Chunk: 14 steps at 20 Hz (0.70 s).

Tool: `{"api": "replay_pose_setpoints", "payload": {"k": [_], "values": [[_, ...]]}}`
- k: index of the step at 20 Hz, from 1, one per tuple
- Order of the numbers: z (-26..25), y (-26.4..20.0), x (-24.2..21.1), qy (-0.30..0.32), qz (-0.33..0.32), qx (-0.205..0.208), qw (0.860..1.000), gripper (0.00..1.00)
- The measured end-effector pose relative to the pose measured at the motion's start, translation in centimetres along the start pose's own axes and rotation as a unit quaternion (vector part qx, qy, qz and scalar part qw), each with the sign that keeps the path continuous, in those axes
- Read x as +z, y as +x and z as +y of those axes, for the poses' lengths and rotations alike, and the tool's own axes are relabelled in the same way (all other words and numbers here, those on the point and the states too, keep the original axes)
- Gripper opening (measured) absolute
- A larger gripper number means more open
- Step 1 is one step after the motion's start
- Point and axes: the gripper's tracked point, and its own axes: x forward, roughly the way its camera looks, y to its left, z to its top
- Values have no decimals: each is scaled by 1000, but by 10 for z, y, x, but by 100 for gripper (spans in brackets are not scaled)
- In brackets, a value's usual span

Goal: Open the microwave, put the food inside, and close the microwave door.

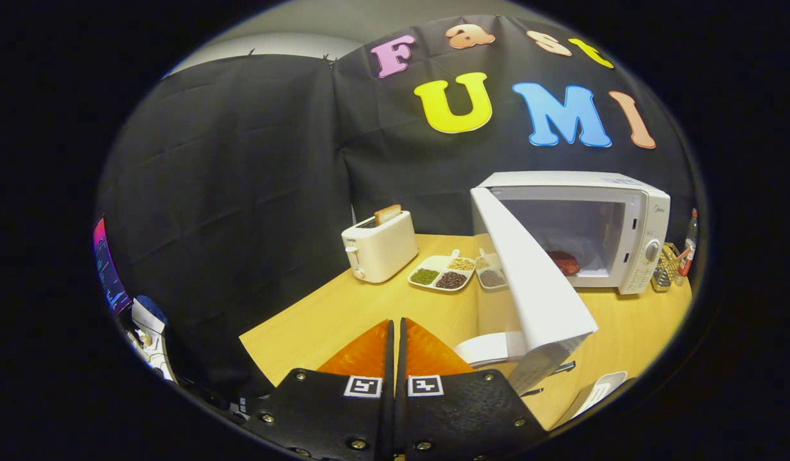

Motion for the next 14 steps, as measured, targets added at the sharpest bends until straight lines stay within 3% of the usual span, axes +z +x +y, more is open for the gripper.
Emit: {"api": "replay_pose_setpoints", "payload": {"k": [14], "values": [[-151, -8, 22, 46, 1, -121, 992, 1]]}}
